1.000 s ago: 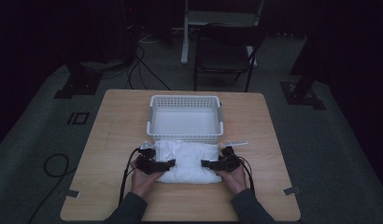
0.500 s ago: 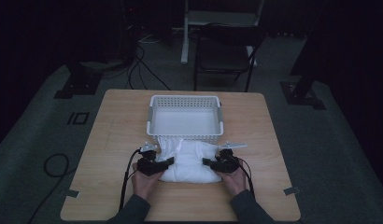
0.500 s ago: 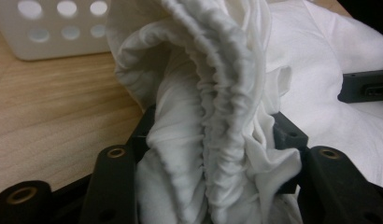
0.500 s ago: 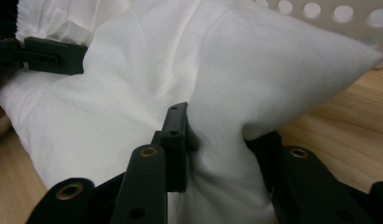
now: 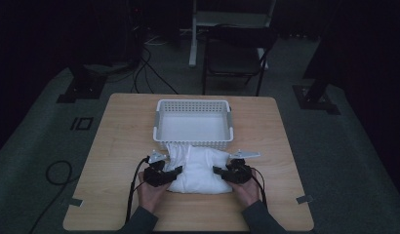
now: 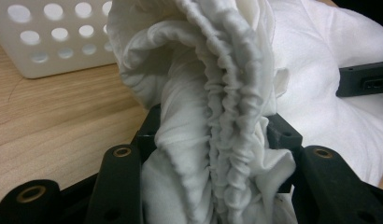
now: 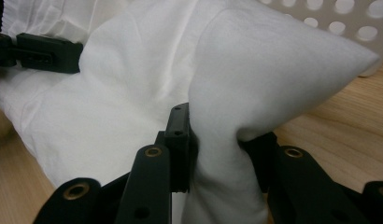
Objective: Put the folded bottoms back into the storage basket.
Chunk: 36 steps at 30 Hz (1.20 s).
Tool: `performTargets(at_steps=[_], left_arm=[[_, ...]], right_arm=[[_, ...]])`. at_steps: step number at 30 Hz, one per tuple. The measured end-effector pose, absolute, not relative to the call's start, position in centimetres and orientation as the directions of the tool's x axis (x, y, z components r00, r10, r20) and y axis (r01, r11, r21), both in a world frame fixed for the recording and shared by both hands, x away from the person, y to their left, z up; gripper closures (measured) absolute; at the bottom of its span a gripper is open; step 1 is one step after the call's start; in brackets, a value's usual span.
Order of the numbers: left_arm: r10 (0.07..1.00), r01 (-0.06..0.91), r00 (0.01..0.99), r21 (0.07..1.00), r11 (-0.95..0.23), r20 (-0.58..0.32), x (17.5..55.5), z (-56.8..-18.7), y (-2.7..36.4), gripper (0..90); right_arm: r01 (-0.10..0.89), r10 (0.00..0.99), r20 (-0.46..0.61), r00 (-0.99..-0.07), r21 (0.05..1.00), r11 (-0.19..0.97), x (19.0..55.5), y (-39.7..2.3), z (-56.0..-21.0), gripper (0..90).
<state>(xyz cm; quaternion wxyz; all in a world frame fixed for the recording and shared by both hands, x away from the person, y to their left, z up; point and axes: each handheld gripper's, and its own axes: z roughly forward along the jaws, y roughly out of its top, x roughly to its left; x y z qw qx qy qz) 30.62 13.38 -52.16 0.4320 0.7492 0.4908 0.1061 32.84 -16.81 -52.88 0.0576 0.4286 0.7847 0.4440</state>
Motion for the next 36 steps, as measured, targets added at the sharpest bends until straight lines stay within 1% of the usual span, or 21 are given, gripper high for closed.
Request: performTargets(at_steps=[4, 9, 22, 36], left_arm=[[0.827, 0.628, 0.502, 0.764, -0.148, -0.253, 30.1, -51.6, 13.3, 52.6], [0.825, 0.614, 0.505, 0.777, -0.138, -0.253, 29.5, -50.9, 13.4, 52.6], [0.824, 0.582, 0.517, 0.801, -0.138, -0.233, 28.6, -49.3, 13.4, 52.6], [0.817, 0.553, 0.534, 0.821, -0.140, -0.220, 28.4, -47.8, 13.3, 52.6]], right_arm=[[0.603, 0.726, 0.269, -0.633, 0.759, 0.244, 32.4, -16.8, -52.5, 69.6], [0.592, 0.719, 0.274, -0.639, 0.772, 0.232, 31.9, -16.9, -52.0, 69.6], [0.553, 0.719, 0.241, -0.652, 0.799, 0.234, 31.1, -16.9, -50.5, 69.6], [0.521, 0.725, 0.214, -0.655, 0.823, 0.227, 30.4, -17.1, -48.7, 69.6]])
